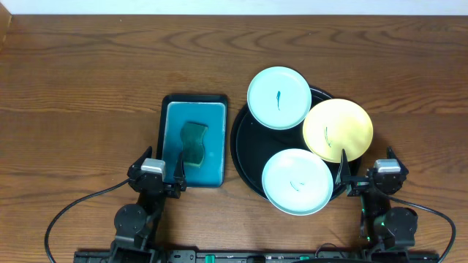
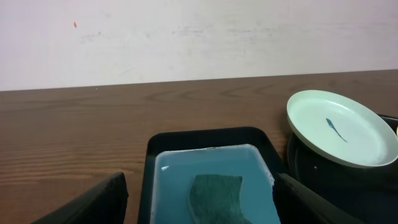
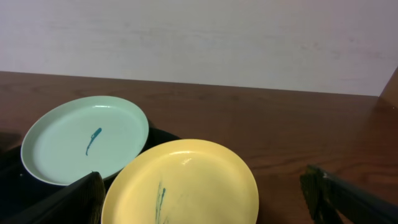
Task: Clean dirty plates on tray and stack at the side
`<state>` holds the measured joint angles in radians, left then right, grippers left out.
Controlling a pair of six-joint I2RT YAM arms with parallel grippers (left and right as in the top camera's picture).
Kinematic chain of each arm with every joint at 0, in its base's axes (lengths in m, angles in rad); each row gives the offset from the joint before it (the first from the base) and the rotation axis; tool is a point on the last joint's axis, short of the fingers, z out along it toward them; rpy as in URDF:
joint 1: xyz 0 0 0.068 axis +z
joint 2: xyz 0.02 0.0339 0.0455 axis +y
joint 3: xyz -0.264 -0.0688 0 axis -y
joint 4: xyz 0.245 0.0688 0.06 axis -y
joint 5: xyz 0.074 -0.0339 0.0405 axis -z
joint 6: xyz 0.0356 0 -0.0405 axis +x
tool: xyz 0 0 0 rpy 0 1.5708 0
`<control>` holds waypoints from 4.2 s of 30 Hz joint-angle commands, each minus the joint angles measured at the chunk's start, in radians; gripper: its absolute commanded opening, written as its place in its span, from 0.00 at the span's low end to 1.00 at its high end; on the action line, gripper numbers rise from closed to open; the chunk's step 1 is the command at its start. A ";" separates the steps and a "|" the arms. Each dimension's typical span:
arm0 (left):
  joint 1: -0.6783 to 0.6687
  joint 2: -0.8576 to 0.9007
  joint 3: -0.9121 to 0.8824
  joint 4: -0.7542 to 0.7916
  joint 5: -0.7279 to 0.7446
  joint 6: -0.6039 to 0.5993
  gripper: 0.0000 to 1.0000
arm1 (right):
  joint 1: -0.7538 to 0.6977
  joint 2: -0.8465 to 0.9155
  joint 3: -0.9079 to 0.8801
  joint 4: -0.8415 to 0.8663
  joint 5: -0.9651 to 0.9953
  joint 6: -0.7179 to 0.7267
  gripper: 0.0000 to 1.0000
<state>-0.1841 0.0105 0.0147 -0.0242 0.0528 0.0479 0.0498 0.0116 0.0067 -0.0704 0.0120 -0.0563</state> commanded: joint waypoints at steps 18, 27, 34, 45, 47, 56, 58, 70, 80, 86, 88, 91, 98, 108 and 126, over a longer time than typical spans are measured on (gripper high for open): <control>0.005 -0.006 -0.011 -0.043 -0.010 -0.012 0.75 | 0.002 0.000 -0.001 -0.004 0.006 -0.008 0.99; 0.005 -0.006 -0.011 -0.043 -0.010 -0.012 0.76 | 0.002 0.000 -0.001 -0.004 0.006 -0.008 0.99; 0.005 -0.006 -0.011 -0.043 -0.010 -0.012 0.76 | 0.002 0.000 -0.001 -0.004 0.006 -0.008 0.99; 0.005 -0.006 -0.011 -0.043 -0.010 -0.012 0.76 | 0.002 0.000 -0.001 -0.004 0.006 -0.008 0.99; 0.005 -0.006 -0.011 -0.043 -0.010 -0.012 0.76 | 0.002 0.000 -0.001 -0.004 0.006 -0.008 0.99; 0.005 -0.006 -0.011 -0.043 -0.010 -0.012 0.76 | 0.002 0.000 -0.001 -0.004 0.006 -0.008 0.99; 0.005 -0.006 -0.011 -0.043 -0.009 -0.012 0.76 | 0.002 0.000 -0.001 -0.004 0.006 -0.008 0.99; 0.005 -0.006 -0.011 -0.043 -0.009 -0.013 0.76 | 0.002 0.000 -0.001 -0.004 0.006 -0.008 0.99; 0.005 -0.006 -0.011 -0.036 0.019 -0.021 0.76 | 0.002 0.000 -0.001 0.005 -0.001 0.011 0.99; 0.005 -0.006 0.028 -0.119 0.064 -0.118 0.76 | 0.002 0.000 -0.001 0.002 -0.054 0.045 0.99; 0.005 -0.006 0.041 -0.145 0.062 -0.122 0.76 | 0.002 0.000 -0.001 0.003 -0.054 0.069 0.99; 0.005 -0.003 0.078 -0.202 0.062 -0.122 0.76 | 0.002 0.000 0.006 -0.002 -0.053 0.078 0.99; 0.005 0.093 0.224 -0.322 0.006 -0.126 0.76 | 0.002 0.011 0.079 -0.079 -0.045 0.102 0.99; 0.005 0.380 0.480 -0.492 -0.002 -0.125 0.76 | 0.002 0.212 0.309 -0.272 -0.047 0.130 0.99; 0.005 0.659 0.798 -0.865 0.048 -0.203 0.76 | 0.002 0.674 0.779 -0.679 -0.126 0.130 0.99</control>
<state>-0.1841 0.6670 0.7879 -0.8825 0.0929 -0.1387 0.0498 0.6792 0.7521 -0.7418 -0.0700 0.0643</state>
